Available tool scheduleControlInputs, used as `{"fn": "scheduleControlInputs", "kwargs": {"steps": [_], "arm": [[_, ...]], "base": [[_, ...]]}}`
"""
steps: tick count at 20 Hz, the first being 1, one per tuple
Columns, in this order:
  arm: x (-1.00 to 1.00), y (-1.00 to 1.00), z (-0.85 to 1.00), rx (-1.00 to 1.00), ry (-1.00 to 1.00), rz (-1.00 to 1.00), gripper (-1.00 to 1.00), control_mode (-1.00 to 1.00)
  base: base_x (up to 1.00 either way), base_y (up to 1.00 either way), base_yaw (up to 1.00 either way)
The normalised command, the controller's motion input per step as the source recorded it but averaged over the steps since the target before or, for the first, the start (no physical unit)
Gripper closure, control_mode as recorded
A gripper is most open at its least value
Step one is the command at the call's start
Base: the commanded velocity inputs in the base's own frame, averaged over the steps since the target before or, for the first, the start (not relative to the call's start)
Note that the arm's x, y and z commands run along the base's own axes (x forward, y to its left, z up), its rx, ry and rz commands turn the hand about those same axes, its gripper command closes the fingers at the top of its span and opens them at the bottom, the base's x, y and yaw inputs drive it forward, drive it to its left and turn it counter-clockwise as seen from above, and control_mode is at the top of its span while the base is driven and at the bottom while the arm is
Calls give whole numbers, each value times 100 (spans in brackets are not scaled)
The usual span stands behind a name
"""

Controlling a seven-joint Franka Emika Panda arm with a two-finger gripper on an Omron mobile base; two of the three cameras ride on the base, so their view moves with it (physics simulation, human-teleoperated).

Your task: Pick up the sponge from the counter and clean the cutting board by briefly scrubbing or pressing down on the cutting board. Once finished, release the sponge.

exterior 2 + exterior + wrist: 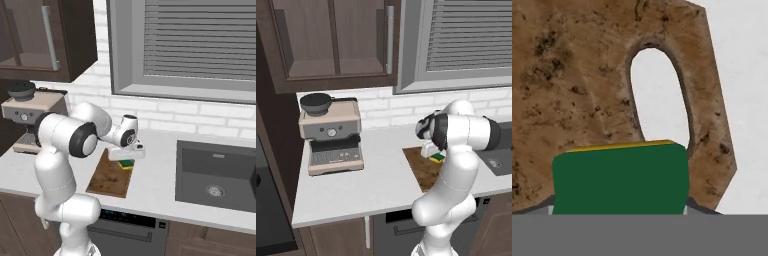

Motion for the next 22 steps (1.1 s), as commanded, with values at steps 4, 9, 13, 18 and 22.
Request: {"fn": "scheduleControlInputs", "kwargs": {"steps": [4, 9, 13, 18, 22], "arm": [[-4, 48, -99, -5, 0, 0, 100, -100], [7, 16, 17, 2, -26, -2, 100, -100], [49, 30, 16, 1, -22, -4, 100, -100], [52, 62, -47, -1, 1, 0, 100, -100], [28, 90, -46, 0, 4, 0, 100, -100]], "base": [[0, 0, 0], [0, 0, 0], [0, 0, 0], [0, 0, 0], [0, 0, 0]]}}
